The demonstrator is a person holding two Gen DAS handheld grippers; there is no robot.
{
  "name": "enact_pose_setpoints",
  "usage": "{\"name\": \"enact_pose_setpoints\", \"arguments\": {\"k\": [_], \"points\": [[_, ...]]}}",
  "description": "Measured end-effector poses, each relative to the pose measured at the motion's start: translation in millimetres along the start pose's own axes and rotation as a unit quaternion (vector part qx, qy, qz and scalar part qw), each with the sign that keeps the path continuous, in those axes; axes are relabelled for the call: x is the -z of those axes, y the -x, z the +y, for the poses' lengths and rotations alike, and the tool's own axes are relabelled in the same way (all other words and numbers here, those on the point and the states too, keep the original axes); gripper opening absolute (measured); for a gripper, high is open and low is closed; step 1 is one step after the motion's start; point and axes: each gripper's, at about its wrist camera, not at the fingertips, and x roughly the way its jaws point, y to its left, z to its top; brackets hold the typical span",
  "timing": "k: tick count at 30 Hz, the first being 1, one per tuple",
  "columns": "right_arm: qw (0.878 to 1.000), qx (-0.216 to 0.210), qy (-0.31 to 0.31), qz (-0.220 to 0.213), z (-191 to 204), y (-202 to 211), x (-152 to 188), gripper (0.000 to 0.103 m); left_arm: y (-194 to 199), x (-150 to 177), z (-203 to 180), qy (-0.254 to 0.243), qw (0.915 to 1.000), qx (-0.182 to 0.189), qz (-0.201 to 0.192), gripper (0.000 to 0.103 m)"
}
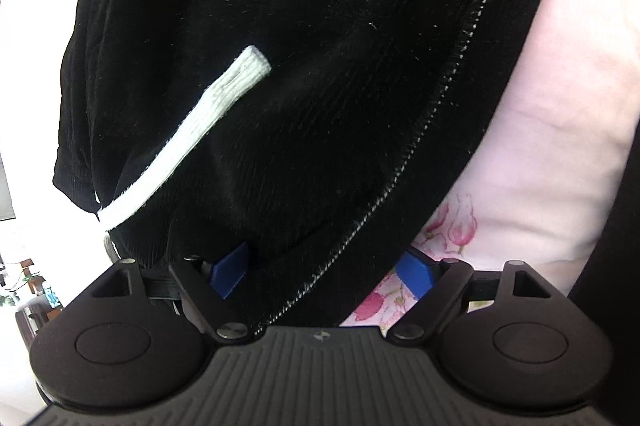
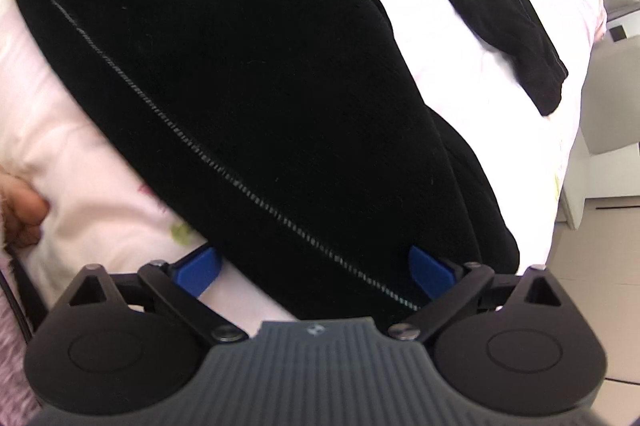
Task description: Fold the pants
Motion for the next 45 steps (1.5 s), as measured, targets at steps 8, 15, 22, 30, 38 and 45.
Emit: {"name": "enact_pose_setpoints", "arguments": {"k": [8,15,22,30,38,45], "points": [[0.999,0.031,0.023,-0.026,0.9,2.6,16.2,0.092,10.6,30.6,3.5,0.063,0.9966,-0.046,-0.028,0.046],[0.998,0.04,0.01,-0.037,9.3,20.1,29.0,0.051,21.6,48.6,-19.4,0.047,0.9894,-0.132,-0.038,0.018],[0.991,0.095,-0.023,-0.087,12.1,61.0,28.4,0.009,61.3,80.0,10.2,0.147,0.973,-0.161,-0.077,0.013],[0.97,0.186,-0.064,-0.141,-22.7,109.2,-3.8,0.007,108.0,60.6,103.9,0.306,0.9373,-0.125,-0.11,0.014],[0.963,0.209,-0.088,-0.144,-96.1,101.1,-75.7,0.006,130.5,42.7,183.6,0.423,0.8937,-0.09,-0.121,0.014],[0.966,0.212,-0.079,-0.125,-154.5,50.0,-169.2,0.006,96.7,-4.0,246.6,0.449,0.8827,-0.096,-0.099,0.014]]}}
